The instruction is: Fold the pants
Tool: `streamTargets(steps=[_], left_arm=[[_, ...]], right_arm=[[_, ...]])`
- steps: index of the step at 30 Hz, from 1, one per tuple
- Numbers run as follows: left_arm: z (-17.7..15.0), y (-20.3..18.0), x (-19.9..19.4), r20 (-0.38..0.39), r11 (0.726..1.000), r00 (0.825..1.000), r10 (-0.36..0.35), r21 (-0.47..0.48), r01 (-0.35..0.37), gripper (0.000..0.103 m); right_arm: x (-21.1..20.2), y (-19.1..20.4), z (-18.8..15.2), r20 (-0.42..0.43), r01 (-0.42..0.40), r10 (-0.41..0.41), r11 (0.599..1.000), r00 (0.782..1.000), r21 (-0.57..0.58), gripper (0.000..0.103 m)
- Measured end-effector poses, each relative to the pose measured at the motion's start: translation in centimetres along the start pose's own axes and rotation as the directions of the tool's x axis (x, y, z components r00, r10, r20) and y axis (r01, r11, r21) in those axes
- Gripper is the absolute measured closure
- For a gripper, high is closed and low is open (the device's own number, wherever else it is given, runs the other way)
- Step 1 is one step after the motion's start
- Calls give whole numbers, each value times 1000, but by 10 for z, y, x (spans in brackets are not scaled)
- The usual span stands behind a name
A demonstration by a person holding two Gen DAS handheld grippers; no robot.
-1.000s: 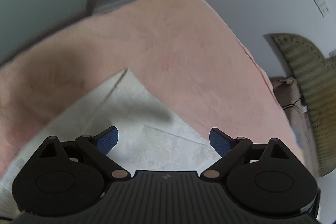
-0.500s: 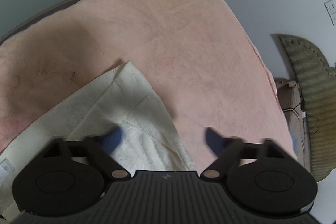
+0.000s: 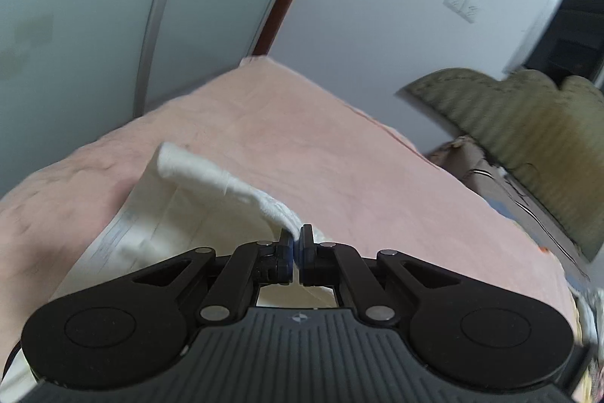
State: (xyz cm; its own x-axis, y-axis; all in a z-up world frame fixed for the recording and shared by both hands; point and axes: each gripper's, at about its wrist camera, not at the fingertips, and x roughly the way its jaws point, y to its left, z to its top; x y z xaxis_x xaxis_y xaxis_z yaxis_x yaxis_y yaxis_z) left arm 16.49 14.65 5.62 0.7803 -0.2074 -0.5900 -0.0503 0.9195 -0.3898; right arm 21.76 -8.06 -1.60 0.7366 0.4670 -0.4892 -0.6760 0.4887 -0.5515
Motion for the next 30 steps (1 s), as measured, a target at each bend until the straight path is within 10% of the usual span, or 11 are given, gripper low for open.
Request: streamTargets(steps=[12,30], left_arm=[[-102,81,-74,-82,993,993,80,-75,-86,99],[-123,89,-81,-75,983,982,175,-42,-179,96]], right_arm=[[-107,109,13,-27,-196,197,980,980,39,88],[-129,130,12,48,-270,267,927,962,260,88]])
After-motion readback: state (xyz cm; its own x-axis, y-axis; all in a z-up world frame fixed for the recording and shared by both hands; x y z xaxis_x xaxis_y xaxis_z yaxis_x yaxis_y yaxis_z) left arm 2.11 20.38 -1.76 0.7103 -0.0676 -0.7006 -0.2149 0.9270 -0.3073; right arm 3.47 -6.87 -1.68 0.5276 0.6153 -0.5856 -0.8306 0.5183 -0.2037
